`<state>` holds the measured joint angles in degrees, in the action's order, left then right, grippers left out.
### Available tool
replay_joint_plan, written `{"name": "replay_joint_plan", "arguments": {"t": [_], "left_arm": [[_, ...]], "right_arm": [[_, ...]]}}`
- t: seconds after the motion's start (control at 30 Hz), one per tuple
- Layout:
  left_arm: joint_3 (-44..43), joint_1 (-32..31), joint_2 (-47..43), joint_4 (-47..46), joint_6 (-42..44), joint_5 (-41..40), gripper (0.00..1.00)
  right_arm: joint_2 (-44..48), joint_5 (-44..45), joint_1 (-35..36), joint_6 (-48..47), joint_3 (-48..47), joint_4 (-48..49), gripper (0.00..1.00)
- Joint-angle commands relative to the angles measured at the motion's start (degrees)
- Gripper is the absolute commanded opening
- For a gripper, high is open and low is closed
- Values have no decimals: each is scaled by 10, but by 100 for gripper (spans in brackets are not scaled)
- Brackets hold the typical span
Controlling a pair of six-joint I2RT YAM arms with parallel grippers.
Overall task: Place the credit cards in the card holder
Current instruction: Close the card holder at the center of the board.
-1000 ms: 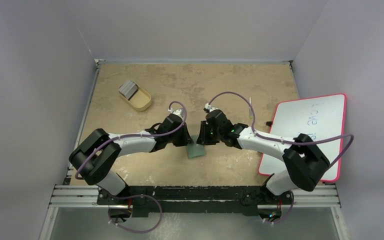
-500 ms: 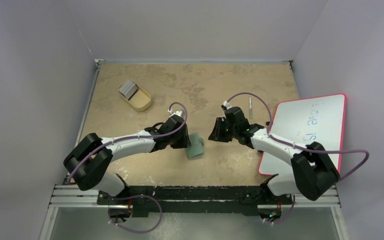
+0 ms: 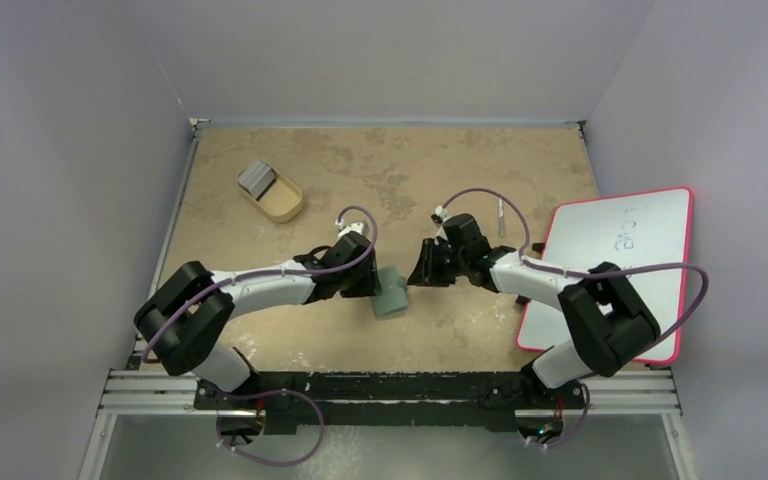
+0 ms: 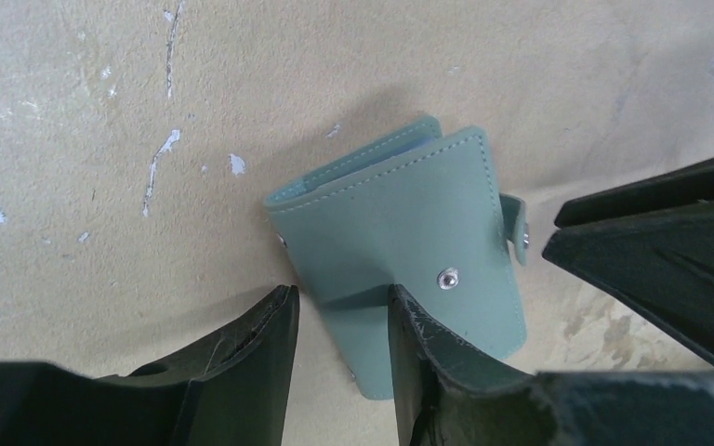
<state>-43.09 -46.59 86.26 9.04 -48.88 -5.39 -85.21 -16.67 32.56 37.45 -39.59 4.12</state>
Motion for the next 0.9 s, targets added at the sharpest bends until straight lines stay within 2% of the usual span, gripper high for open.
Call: {"name": "replay_joint_plan", "arguments": {"t": [0.0, 0.17, 0.4, 0.87], "left_arm": [[-12, 3, 33, -23, 3, -15, 40], [-18, 3, 73, -8, 15, -29, 37], [-22, 3, 95, -14, 21, -27, 29], [-26, 4, 107, -28, 30, -7, 28]], "right_arm": [[-7, -25, -4, -16, -26, 19, 31], [-18, -27, -7, -21, -35, 18, 36], [-37, -33, -10, -29, -49, 17, 34], [-30, -50, -38, -18, -48, 19, 32]]}}
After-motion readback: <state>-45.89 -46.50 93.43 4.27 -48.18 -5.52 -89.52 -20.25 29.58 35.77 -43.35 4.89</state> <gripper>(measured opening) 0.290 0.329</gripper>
